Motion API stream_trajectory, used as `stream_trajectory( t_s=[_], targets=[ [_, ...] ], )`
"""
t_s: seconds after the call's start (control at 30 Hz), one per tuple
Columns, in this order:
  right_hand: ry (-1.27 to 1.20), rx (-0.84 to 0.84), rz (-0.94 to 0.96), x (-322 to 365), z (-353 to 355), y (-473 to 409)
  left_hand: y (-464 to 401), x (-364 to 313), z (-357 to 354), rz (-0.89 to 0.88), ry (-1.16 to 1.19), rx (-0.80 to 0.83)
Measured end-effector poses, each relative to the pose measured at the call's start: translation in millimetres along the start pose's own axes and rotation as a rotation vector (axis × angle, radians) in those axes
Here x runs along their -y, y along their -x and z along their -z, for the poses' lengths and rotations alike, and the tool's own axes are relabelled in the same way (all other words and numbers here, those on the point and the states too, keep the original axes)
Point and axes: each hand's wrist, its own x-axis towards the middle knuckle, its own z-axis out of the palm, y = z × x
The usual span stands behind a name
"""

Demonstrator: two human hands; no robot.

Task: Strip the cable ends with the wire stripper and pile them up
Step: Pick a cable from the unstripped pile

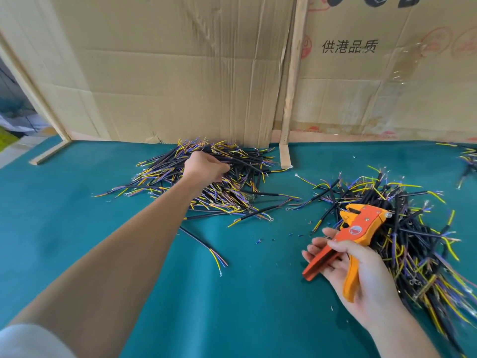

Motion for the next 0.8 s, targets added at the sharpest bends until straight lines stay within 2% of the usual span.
stream_trajectory(
  t_s=[0.1, 0.17, 0.23, 0.3, 0.4, 0.57, 0.67, 0.8],
  targets=[
    [-0.001, 0.005, -0.001, 1, 0, 1, -1, 2, -2, 0.065, 0.001, 0.046],
    [-0.004, 0.009, -0.006, 2, -1, 2, -3, 4, -6, 0.130, 0.007, 0.010],
    [0.003, 0.010, -0.001, 1, -1, 2, -5, 6, -12, 0.177, -0.106, -0.039],
    [0.013, 0.011, -0.003, 1, -2, 3, -3, 7, -18, 0.174, -0.223, -0.043],
    [0.002, 0.014, -0.006, 2, -3, 3, -3, 6, -25, 0.177, -0.196, 0.007],
    [0.002, 0.019, -0.013, 3, -2, 3, -9, -8, -22, 0.268, 0.112, 0.013],
    [0.006, 0.017, -0.013, 3, -2, 3, -12, -25, -10, 0.255, 0.305, -0.029],
    [0.008, 0.018, -0.016, 3, -2, 4, -2, -48, 3, 0.269, 0.567, 0.005]
  ],
)
